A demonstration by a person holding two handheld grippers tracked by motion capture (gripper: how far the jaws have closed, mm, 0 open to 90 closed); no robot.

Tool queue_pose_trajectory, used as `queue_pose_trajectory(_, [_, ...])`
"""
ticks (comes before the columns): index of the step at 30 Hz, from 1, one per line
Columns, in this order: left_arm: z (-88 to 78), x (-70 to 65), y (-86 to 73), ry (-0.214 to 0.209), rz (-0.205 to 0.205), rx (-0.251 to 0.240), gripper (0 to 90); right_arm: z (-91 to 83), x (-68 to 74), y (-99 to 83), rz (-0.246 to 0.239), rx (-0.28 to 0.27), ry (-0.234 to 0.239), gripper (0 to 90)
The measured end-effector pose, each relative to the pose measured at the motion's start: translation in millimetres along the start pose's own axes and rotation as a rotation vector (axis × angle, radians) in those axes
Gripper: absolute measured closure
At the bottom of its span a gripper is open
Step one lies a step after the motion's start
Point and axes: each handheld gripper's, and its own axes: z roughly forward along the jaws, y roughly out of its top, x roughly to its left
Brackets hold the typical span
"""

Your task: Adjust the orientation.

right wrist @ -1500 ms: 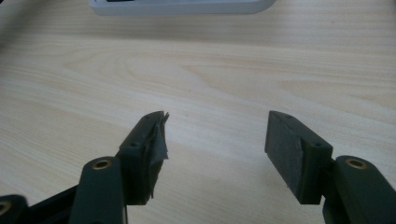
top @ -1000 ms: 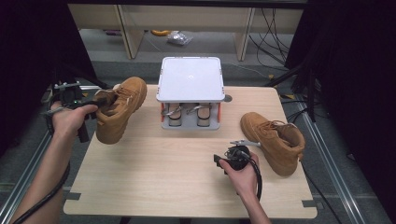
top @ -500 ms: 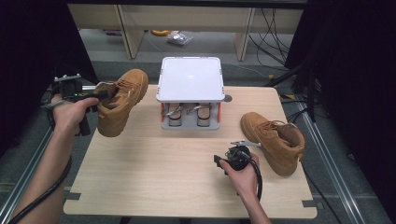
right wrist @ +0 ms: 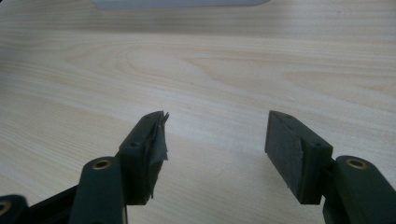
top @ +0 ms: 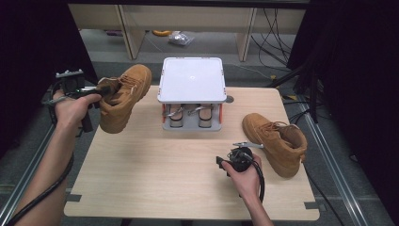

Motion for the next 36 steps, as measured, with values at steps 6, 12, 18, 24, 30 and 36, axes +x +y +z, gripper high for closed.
queue_pose_trajectory(6, [1.8, -1.7, 4.8, -0.007, 0.013, 0.002, 82.4, 1.1, -3.0, 0.1, -0.014, -0.010, 0.001, 39.2])
queue_pose_trajectory(12, [2.0, -3.1, 8.5, -0.009, 0.016, -0.011, 82.3, 1.6, -4.1, -0.6, -0.008, -0.014, -0.003, 39.2])
queue_pose_trajectory(18, [1.0, -4.2, 11.6, -0.015, 0.014, -0.017, 82.3, 0.7, -3.5, -1.2, 0.002, -0.005, 0.000, 39.2])
queue_pose_trajectory(24, [1.2, -5.8, 14.3, -0.015, 0.015, -0.021, 82.4, 1.7, -3.8, -2.4, 0.003, -0.002, 0.003, 39.2])
queue_pose_trajectory(30, [2.6, -8.0, 18.3, -0.020, 0.026, -0.028, 82.4, 4.3, -6.7, -2.8, -0.037, -0.017, -0.007, 39.2])
queue_pose_trajectory(36, [5.3, -11.7, 21.7, -0.033, 0.029, -0.036, 82.4, 2.9, -4.0, -2.8, -0.002, -0.001, 0.005, 39.2])
